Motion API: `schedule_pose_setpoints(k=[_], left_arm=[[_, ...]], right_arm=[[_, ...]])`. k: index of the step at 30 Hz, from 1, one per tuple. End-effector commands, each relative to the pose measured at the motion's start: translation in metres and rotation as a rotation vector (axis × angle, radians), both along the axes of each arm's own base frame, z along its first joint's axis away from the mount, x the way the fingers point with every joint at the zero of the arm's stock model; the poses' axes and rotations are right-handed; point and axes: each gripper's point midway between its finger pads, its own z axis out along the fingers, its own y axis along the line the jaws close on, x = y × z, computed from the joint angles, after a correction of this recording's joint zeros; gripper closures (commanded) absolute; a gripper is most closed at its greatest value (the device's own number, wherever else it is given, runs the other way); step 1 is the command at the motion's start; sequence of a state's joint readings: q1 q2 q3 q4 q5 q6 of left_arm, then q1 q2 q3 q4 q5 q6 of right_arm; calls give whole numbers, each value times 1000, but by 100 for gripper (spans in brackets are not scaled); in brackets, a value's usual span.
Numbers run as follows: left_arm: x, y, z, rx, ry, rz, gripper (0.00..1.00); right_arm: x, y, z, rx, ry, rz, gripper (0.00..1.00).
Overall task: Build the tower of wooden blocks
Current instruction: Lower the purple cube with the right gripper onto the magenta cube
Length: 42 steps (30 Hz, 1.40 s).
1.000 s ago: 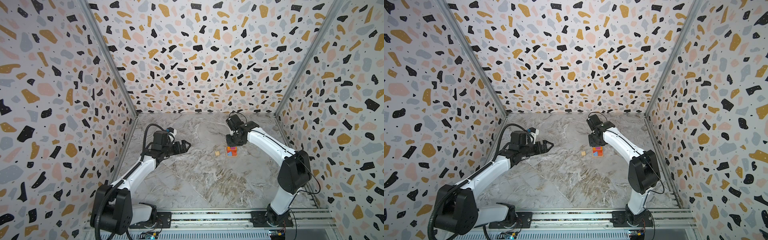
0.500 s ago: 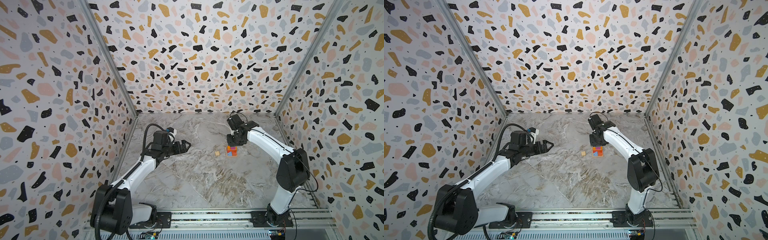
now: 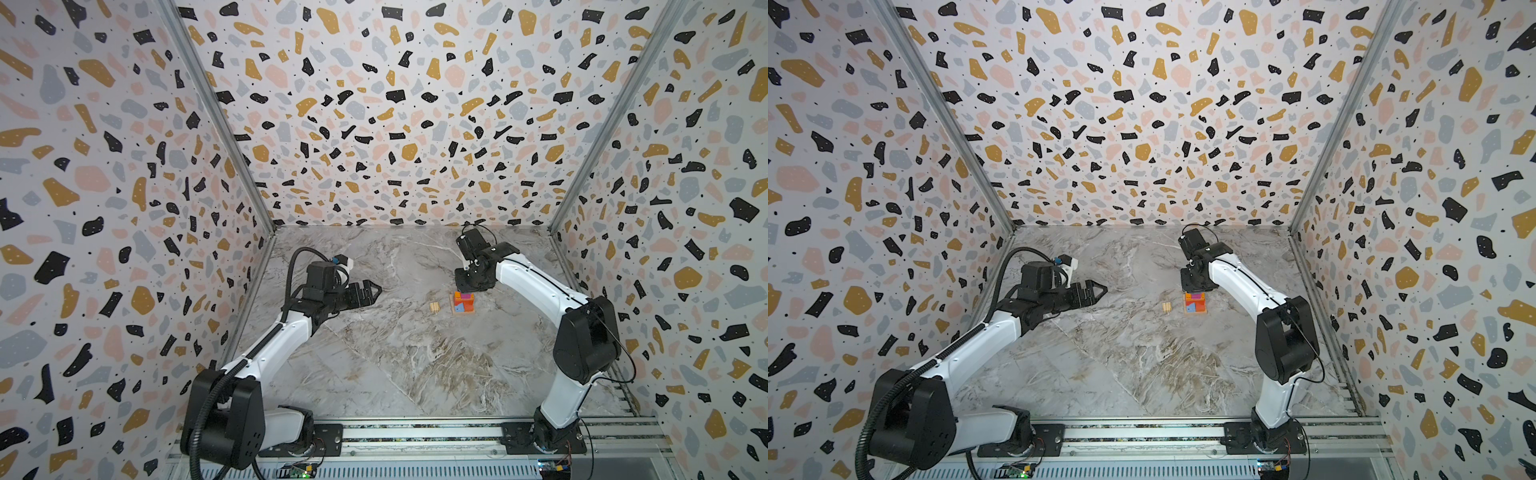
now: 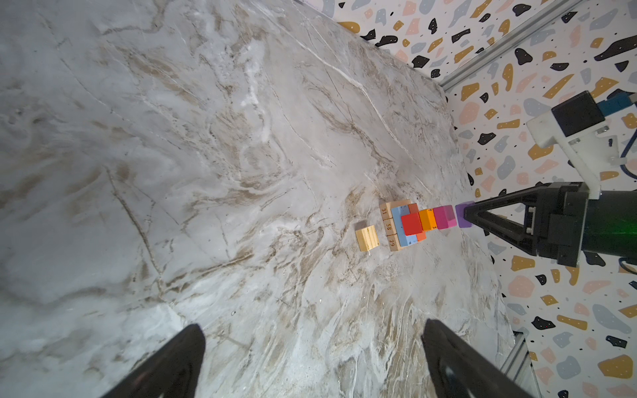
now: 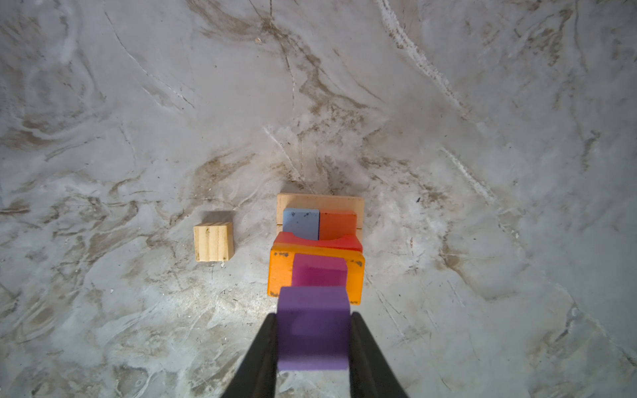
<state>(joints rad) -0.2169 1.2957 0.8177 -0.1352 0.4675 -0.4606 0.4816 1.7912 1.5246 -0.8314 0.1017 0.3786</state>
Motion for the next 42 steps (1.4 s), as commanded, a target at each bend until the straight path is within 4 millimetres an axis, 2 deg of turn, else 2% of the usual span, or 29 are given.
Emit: schedule_pose_setpoints(k=[1, 13, 42], left_arm=[[0, -1, 7, -18, -30, -8, 0], [0, -1, 7, -16, -30, -8, 0], [0, -1, 7, -15, -32, -8, 0]], right_arm=[[-2, -2, -1, 1, 4, 2, 74], [-3, -3, -7, -1, 12, -1, 74], [3, -3, -5, 15, 2, -22, 73]])
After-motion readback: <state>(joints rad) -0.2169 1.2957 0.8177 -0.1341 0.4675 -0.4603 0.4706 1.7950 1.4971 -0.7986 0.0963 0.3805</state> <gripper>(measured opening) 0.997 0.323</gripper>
